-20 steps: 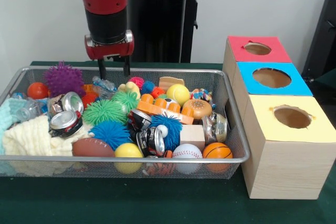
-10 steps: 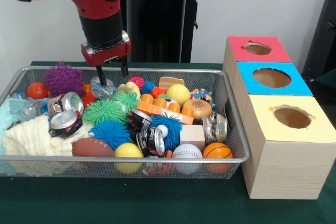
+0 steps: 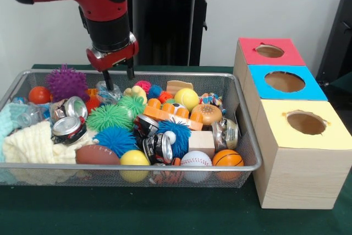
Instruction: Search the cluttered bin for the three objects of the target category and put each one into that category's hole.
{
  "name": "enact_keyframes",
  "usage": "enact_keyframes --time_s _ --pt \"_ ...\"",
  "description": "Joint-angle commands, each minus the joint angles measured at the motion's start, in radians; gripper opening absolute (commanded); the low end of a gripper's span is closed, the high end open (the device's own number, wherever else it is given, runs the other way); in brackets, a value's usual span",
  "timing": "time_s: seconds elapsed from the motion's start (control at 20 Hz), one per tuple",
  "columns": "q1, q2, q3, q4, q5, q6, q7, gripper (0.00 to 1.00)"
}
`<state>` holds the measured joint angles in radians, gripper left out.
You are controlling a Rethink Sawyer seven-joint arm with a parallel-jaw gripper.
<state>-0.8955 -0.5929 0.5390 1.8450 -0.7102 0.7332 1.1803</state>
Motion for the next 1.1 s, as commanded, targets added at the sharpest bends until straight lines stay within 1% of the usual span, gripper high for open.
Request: enact_keyframes --time_s 0.05,0.2,0.4,0.6,0.85,1.1 --pt "0.034 0.007 0.05 -0.085 -0.07 0.084 -0.202 1.0" --pt "0.04 0.007 0.051 -0.093 -0.046 0.086 -0.178 1.0" --pt "0.078 -0.008 0.031 -0.113 -0.02 0.099 -0.108 1.0" --pt "0.105 -0.02 0.009 -0.127 0.001 0.079 -0.032 1.0" --pt "0.099 -0.035 -0.003 -0.123 0.024 0.068 -0.012 1.0" --pt "0.115 -0.044 -0.02 -0.134 0.06 0.105 0.019 1.0"
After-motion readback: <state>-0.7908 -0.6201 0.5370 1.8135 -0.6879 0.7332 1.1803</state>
